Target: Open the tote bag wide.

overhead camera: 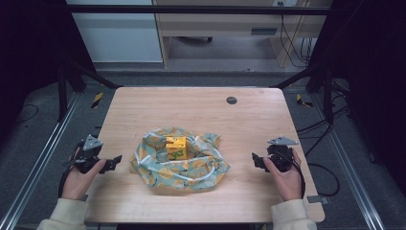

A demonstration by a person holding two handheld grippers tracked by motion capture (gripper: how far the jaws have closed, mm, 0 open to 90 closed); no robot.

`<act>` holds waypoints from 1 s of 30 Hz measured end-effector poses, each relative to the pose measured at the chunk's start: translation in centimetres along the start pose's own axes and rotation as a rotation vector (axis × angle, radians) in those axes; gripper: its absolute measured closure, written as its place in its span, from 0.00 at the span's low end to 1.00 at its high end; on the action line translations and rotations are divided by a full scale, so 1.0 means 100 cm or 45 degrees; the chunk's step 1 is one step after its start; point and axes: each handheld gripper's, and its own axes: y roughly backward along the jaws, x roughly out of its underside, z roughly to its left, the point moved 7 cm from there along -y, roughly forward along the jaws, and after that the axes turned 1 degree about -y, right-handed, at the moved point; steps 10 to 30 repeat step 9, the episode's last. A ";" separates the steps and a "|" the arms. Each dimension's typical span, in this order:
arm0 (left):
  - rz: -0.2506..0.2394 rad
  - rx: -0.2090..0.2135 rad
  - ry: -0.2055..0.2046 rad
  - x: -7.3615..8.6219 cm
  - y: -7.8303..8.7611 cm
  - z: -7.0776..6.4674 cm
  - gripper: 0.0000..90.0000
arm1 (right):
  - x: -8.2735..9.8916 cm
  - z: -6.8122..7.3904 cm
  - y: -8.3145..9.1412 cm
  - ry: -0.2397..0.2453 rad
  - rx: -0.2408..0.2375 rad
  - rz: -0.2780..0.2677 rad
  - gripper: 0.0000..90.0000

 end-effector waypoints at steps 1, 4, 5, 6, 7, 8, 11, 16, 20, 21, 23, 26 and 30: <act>0.016 -0.002 -0.006 0.003 0.000 -0.001 0.08 | 0.000 0.000 -0.001 -0.003 0.001 0.007 0.11; 0.031 -0.012 -0.014 0.010 0.002 -0.004 0.08 | 0.000 0.002 -0.005 0.005 -0.003 0.023 0.11; 0.031 -0.018 -0.015 0.011 0.003 -0.004 0.08 | 0.000 0.002 -0.006 0.016 -0.003 0.023 0.11; 0.030 -0.024 -0.014 0.013 0.005 -0.004 0.08 | -0.001 0.003 -0.007 0.015 -0.014 0.021 0.11; 0.034 -0.029 -0.016 0.014 0.007 -0.004 0.08 | -0.001 0.005 -0.008 0.011 -0.018 0.027 0.11; 0.030 -0.033 -0.012 0.015 0.008 -0.005 0.08 | -0.002 0.005 -0.008 0.018 -0.020 0.028 0.11; 0.027 -0.039 -0.009 0.016 0.009 -0.005 0.08 | -0.003 0.006 -0.009 0.022 -0.025 0.026 0.11; 0.027 -0.039 -0.009 0.016 0.009 -0.005 0.08 | -0.003 0.006 -0.009 0.022 -0.025 0.026 0.11; 0.027 -0.039 -0.009 0.016 0.009 -0.005 0.08 | -0.003 0.006 -0.009 0.022 -0.025 0.026 0.11; 0.027 -0.039 -0.009 0.016 0.009 -0.005 0.08 | -0.003 0.006 -0.009 0.022 -0.025 0.026 0.11; 0.027 -0.039 -0.009 0.016 0.009 -0.005 0.08 | -0.003 0.006 -0.009 0.022 -0.025 0.026 0.11; 0.027 -0.039 -0.009 0.016 0.009 -0.005 0.08 | -0.003 0.006 -0.009 0.022 -0.025 0.026 0.11; 0.027 -0.039 -0.009 0.016 0.009 -0.005 0.08 | -0.003 0.006 -0.009 0.022 -0.025 0.026 0.11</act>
